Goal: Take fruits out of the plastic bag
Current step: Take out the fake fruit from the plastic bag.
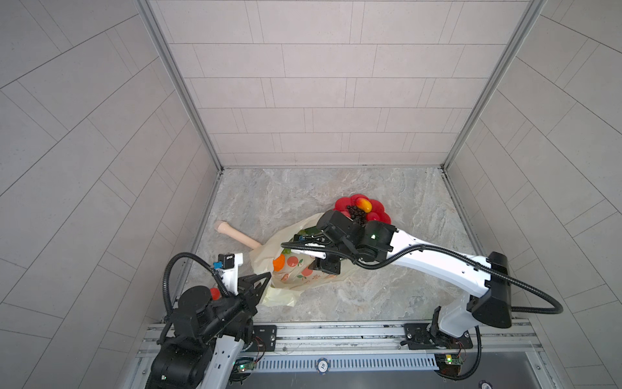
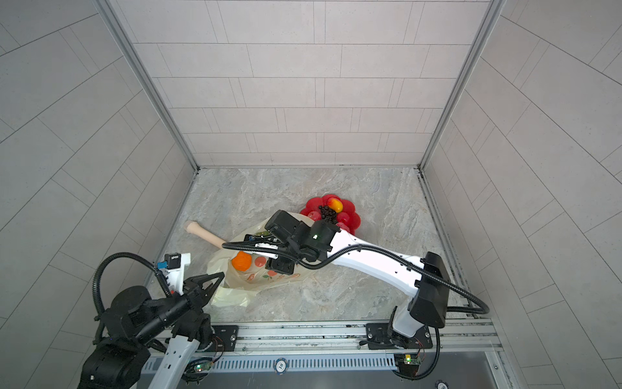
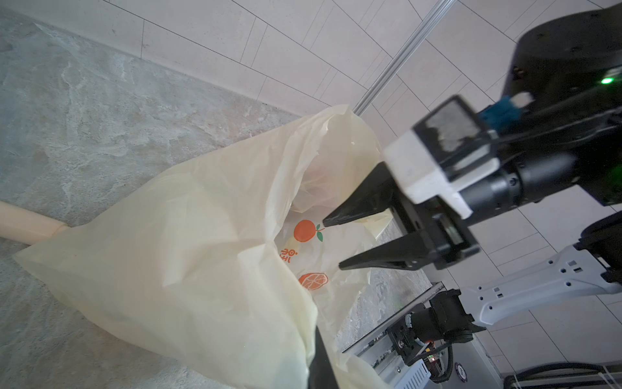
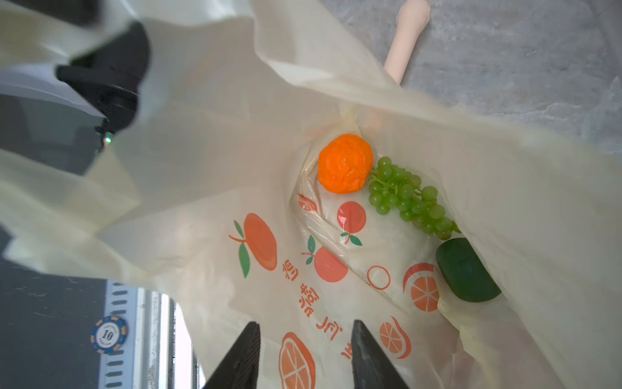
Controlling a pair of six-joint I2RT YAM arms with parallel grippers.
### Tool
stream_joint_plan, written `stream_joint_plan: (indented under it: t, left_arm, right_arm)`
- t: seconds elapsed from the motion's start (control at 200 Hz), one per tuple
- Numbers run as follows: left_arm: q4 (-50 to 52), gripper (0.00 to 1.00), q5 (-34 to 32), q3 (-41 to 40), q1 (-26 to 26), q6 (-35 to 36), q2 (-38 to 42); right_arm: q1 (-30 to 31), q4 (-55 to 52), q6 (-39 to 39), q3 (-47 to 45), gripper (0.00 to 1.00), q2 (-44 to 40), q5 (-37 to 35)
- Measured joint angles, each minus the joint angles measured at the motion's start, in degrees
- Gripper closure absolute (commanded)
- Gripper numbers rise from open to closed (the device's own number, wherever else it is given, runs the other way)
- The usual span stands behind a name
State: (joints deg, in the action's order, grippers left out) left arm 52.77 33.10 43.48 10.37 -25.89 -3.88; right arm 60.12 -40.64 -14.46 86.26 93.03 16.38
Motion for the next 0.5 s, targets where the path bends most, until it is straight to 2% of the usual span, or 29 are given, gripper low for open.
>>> stream_joint_plan:
  t: [0.32, 0.375, 0.5]
  left_arm:
    - [1.9, 1.00, 3.3, 0.0, 0.0, 0.5, 2.9]
    - [2.9, 1.00, 3.8, 0.0, 0.0, 0.8, 3.1]
    - [6.4, 1.00, 4.6, 0.1, 0.0, 2.4, 3.1]
  right_arm:
    - [0.0, -1.0, 2.7, 13.0, 0.49, 17.8, -12.9]
    - [0.0, -1.0, 4.0, 14.2, 0.45, 19.7, -14.2]
    - [0.3, -0.3, 7.9, 15.1, 0.42, 21.5, -17.3]
